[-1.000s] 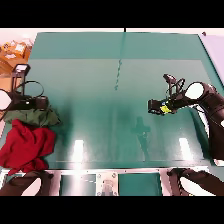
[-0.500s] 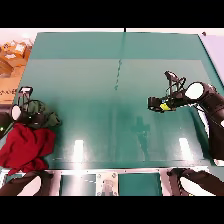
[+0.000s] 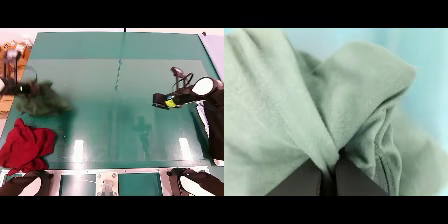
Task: Fold the shirts.
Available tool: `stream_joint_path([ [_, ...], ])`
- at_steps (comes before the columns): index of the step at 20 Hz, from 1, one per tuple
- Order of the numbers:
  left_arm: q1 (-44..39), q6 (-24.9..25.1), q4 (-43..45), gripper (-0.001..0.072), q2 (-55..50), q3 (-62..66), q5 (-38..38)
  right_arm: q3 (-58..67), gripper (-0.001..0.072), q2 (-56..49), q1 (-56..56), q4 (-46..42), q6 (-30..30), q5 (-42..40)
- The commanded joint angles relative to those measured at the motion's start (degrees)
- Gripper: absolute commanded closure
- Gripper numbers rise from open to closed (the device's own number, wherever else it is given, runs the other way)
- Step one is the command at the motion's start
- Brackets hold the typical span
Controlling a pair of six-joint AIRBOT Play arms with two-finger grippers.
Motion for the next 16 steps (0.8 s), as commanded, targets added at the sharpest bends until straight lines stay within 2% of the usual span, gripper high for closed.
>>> stream_joint_path([
  [1, -11.47, 1.01, -9.33, 0.0688, 0.61, 13.73, -4.39, 1.81, 0.0700, 2.78, -5.60, -0.07, -1.01, 3.06],
  [4, -23.74, 0.70, -12.90, 0.0688, 0.17, 15.61, 2.47, 1.81, 0.0700, 6.34, -10.40, -0.09, -1.25, 3.43],
  [8, -33.09, 0.57, -18.23, 0.0685, -6.97, 13.79, 2.91, 1.81, 0.0698, 7.82, -12.68, 0.00, -1.81, 3.89],
  [9, -34.29, 0.63, -19.47, 0.0648, -9.62, 13.00, 2.78, 1.73, 0.0698, 7.80, -12.66, 0.15, -1.79, 3.91],
  [10, -34.75, 0.59, -19.91, 0.0321, -12.04, 12.70, 2.12, 1.57, 0.0665, 7.80, -12.66, 0.55, -1.79, 4.07],
  [11, -34.42, 0.13, -19.85, 0.0104, -14.27, 12.81, 0.74, 1.44, 0.0503, 7.80, -12.66, 0.61, -1.81, 4.61],
  [12, -33.29, 0.00, -19.78, 0.0108, -15.41, 12.87, -0.55, 1.40, 0.0321, 7.78, -12.66, 0.55, -1.84, 5.64],
  [13, -31.34, 0.00, -19.58, 0.0108, -15.67, 12.87, -1.64, 1.31, 0.0265, 7.78, -12.66, 0.52, -1.97, 6.64],
  [16, -21.77, 0.00, -19.61, 0.0108, -15.15, 13.22, -7.34, -0.79, 0.0282, 7.76, -12.70, -0.26, -2.03, 7.10],
])
